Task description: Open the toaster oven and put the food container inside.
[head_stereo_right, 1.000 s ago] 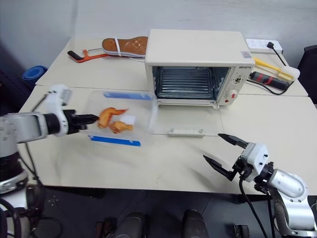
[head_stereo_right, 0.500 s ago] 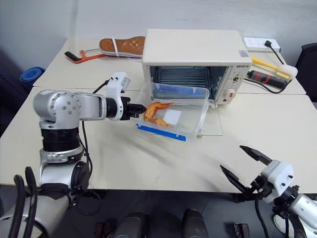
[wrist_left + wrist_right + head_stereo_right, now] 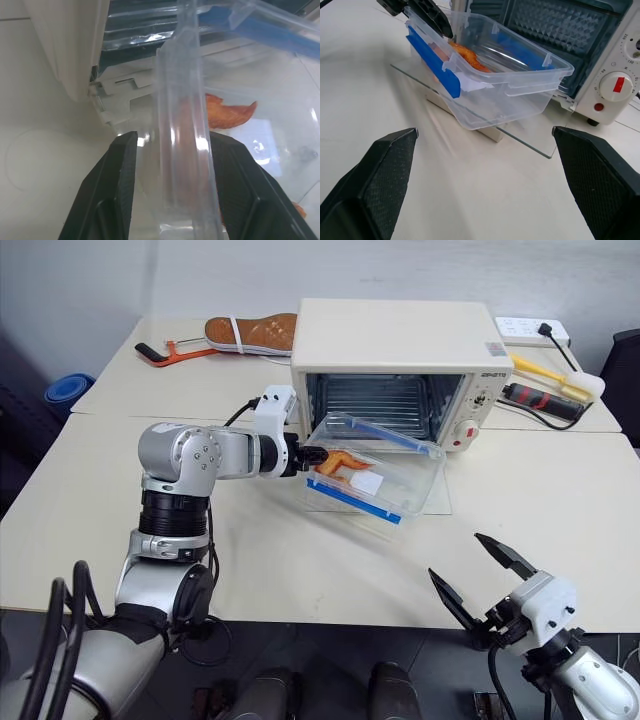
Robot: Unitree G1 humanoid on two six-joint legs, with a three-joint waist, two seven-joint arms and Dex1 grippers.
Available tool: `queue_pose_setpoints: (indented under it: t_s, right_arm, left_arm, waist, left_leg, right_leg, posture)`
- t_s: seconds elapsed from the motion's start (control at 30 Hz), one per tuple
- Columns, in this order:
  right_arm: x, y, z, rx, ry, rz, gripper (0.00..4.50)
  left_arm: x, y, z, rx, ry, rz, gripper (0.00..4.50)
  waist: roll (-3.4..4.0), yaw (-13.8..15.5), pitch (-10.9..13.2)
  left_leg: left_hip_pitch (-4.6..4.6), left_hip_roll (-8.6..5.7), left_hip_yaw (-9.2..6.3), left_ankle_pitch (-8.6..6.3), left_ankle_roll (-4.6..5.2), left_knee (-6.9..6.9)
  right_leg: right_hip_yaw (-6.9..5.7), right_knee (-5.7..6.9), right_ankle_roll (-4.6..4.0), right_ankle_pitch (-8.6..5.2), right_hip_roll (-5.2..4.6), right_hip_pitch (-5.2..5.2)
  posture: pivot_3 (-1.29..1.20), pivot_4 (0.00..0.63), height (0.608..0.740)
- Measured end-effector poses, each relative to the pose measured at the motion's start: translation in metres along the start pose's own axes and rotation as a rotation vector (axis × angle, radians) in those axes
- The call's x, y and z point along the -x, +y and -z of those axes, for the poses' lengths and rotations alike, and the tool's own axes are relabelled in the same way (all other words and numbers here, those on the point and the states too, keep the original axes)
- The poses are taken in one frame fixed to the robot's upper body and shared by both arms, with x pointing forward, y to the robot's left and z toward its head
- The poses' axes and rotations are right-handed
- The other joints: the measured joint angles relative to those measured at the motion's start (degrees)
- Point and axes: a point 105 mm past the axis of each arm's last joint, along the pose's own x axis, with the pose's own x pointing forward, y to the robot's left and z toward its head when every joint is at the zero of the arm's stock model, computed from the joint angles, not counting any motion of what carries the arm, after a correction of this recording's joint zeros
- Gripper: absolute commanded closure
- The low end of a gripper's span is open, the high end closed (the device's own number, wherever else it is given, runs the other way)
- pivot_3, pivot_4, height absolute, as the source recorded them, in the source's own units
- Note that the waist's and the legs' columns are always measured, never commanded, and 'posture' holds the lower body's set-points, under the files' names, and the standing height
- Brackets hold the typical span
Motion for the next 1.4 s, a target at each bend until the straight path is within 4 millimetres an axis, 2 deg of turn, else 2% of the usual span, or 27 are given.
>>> queue_pose_setpoints:
  t_s: [0.1, 0.2, 0.23, 0.27, 0.3, 0.37, 0.43, 0.47, 0.53, 0.57, 0.6, 0.67, 0.8, 0.9, 1.13, 1.27, 1.4]
  right_arm:
    - [-0.007, -0.002, -0.002, -0.011, -0.005, -0.020, 0.00]
    - [-0.012, 0.000, -0.002, -0.042, 0.022, -0.084, 0.00]
    - [-0.014, 0.004, -0.002, -0.064, 0.031, -0.117, 0.19]
    - [-0.017, 0.008, -0.003, -0.082, 0.035, -0.152, 0.40]
    - [-0.019, 0.012, -0.004, -0.097, 0.043, -0.188, 0.59]
    - [-0.025, 0.020, -0.002, -0.113, 0.089, -0.273, 1.28]
    - [-0.032, 0.024, 0.000, -0.124, 0.115, -0.317, 1.96]
    - [-0.039, 0.029, -0.001, -0.136, 0.124, -0.362, 2.32]
    - [-0.053, 0.041, -0.004, -0.128, 0.109, -0.451, 3.04]
    - [-0.059, 0.046, -0.008, -0.118, 0.089, -0.488, 3.36]
    - [-0.064, 0.050, -0.011, -0.108, 0.071, -0.514, 3.70]
    - [-0.079, 0.052, -0.015, -0.077, 0.043, -0.549, 4.42]
    - [-0.105, 0.034, 0.003, -0.012, 0.115, -0.511, 4.47]
    - [-0.118, 0.010, 0.022, 0.069, 0.198, -0.438, 4.47]
    - [-0.146, -0.039, 0.011, 0.194, 0.158, -0.310, 4.47]
    - [-0.157, -0.061, 0.013, 0.211, 0.152, -0.260, 4.47]
    - [-0.174, -0.067, 0.013, 0.184, 0.115, -0.228, 4.47]
  left_arm:
    - [0.012, -0.001, -0.013, 0.010, -0.075, 0.075, 1.77]
    - [0.039, 0.020, -0.028, -0.018, -0.170, 0.084, 1.77]
    - [0.048, 0.029, -0.029, -0.031, -0.184, 0.075, 1.74]
    - [0.057, 0.039, -0.026, -0.046, -0.185, 0.065, 1.93]
    - [0.065, 0.048, -0.021, -0.065, -0.173, 0.057, 2.14]
    - [0.083, 0.072, -0.001, -0.142, -0.118, 0.035, 2.70]
    - [0.092, 0.087, 0.021, -0.242, -0.082, 0.054, 3.32]
    - [0.097, 0.091, 0.039, -0.327, -0.061, 0.110, 3.64]
    - [0.096, 0.084, 0.071, -0.467, -0.012, 0.262, 4.28]
    - [0.094, 0.077, 0.084, -0.511, 0.013, 0.329, 4.50]
    - [0.091, 0.072, 0.093, -0.534, 0.027, 0.375, 4.50]
    - [0.080, 0.054, 0.099, -0.547, -0.017, 0.469, 4.50]
    - [0.057, 0.012, 0.089, -0.577, -0.146, 0.608, 4.50]
    - [0.037, -0.006, 0.080, -0.607, -0.206, 0.630, 4.50]
    - [-0.011, -0.026, 0.062, -0.548, -0.287, 0.545, 4.50]
    - [-0.026, -0.014, 0.042, -0.498, -0.353, 0.418, 4.50]
    - [-0.036, -0.003, 0.025, -0.439, -0.421, 0.311, 4.50]
  waist:
    - [0.00, -0.2, 0.0]
    - [0.04, -0.4, 0.0]
    - [0.04, -0.4, 0.0]
    - [0.07, -0.5, 0.0]
    - [0.09, -0.5, 0.0]
    - [0.09, -0.8, 0.0]
    - [0.09, -0.8, 0.0]
    - [0.10, -0.8, 0.0]
    - [0.10, -0.4, 0.0]
    - [0.10, 0.1, 0.0]
    - [0.10, 0.5, 0.0]
    - [0.09, 1.4, 0.0]
    - [0.08, 1.4, 0.0]
    - [0.08, 0.8, 0.0]
    - [0.07, -0.3, 0.0]
    - [0.07, -0.7, 0.0]
    - [0.07, -1.3, 0.0]
  left_leg:
    - [0.00, 0.01, 0.00, 0.00, 0.00, 0.00]
    - [0.05, 0.06, 0.01, 0.00, 0.00, -0.05]
    - [0.05, 0.06, 0.01, 0.00, 0.00, -0.05]
    - [0.05, 0.06, 0.02, 0.00, 0.00, -0.05]
    - [0.05, 0.07, 0.02, 0.00, 0.00, -0.03]
    - [0.06, 0.07, 0.01, 0.00, 0.00, -0.05]
    - [0.06, 0.07, 0.03, 0.00, 0.00, -0.03]
    - [0.05, 0.08, 0.03, 0.00, 0.00, -0.03]
    - [0.00, 0.10, 0.01, 0.00, 0.00, 0.01]
    - [-0.06, 0.07, -0.04, -0.01, 0.01, 0.05]
    - [-0.11, 0.06, -0.09, -0.02, 0.04, 0.11]
    - [-0.19, 0.00, -0.10, -0.04, 0.17, 0.21]
    - [-0.23, -0.11, -0.08, -0.03, 0.27, 0.22]
    - [-0.23, -0.11, -0.02, -0.03, 0.27, 0.17]
    - [-0.23, -0.09, -0.01, -0.01, 0.30, 0.14]
    - [-0.22, -0.08, -0.02, -0.01, 0.29, 0.13]
    - [-0.23, -0.08, -0.03, -0.01, 0.29, 0.13]
  right_leg:
    - [0.01, 0.01, 0.00, 0.00, 0.00, -0.02]
    - [0.01, 0.02, -0.01, 0.00, 0.04, -0.02]
    - [0.01, 0.02, -0.01, 0.00, 0.04, -0.02]
    - [0.02, 0.02, -0.01, 0.00, 0.05, -0.02]
    - [0.03, 0.02, -0.01, 0.00, 0.05, -0.02]
    - [0.03, 0.01, -0.02, -0.01, 0.05, -0.02]
    - [0.04, -0.02, -0.03, -0.01, 0.04, -0.02]
    - [0.04, -0.04, -0.04, -0.02, 0.04, -0.01]
    - [-0.02, -0.08, -0.05, -0.02, 0.04, -0.02]
    - [-0.06, -0.09, -0.06, -0.03, 0.03, -0.01]
    - [-0.10, -0.11, -0.05, -0.02, 0.02, -0.01]
    - [-0.10, -0.12, -0.01, 0.01, -0.02, 0.02]
    - [-0.08, -0.12, 0.07, 0.06, -0.07, 0.00]
    - [-0.09, -0.10, 0.08, 0.06, -0.07, -0.06]
    - [-0.13, -0.12, 0.11, 0.08, -0.07, -0.06]
    - [-0.16, -0.12, 0.11, 0.08, -0.08, -0.06]
    - [-0.18, -0.12, 0.12, 0.08, -0.08, -0.06]
  posture:
    - [0.00, 0.150, 0.740]
    - [0.00, 0.150, 0.740]
    - [0.00, 0.150, 0.740]
    - [0.00, 0.150, 0.740]
    - [0.00, 0.150, 0.740]
    - [0.00, 0.150, 0.740]
    - [0.00, 0.150, 0.740]
    - [0.00, 0.150, 0.740]
    - [0.00, 0.150, 0.740]
    - [0.00, 0.150, 0.740]
    - [0.00, 0.150, 0.740]
    - [0.00, 0.150, 0.740]
    - [0.00, 0.150, 0.740]
    - [0.00, 0.150, 0.740]
    - [0.00, 0.150, 0.740]
    - [0.00, 0.150, 0.740]
    - [0.00, 0.150, 0.740]
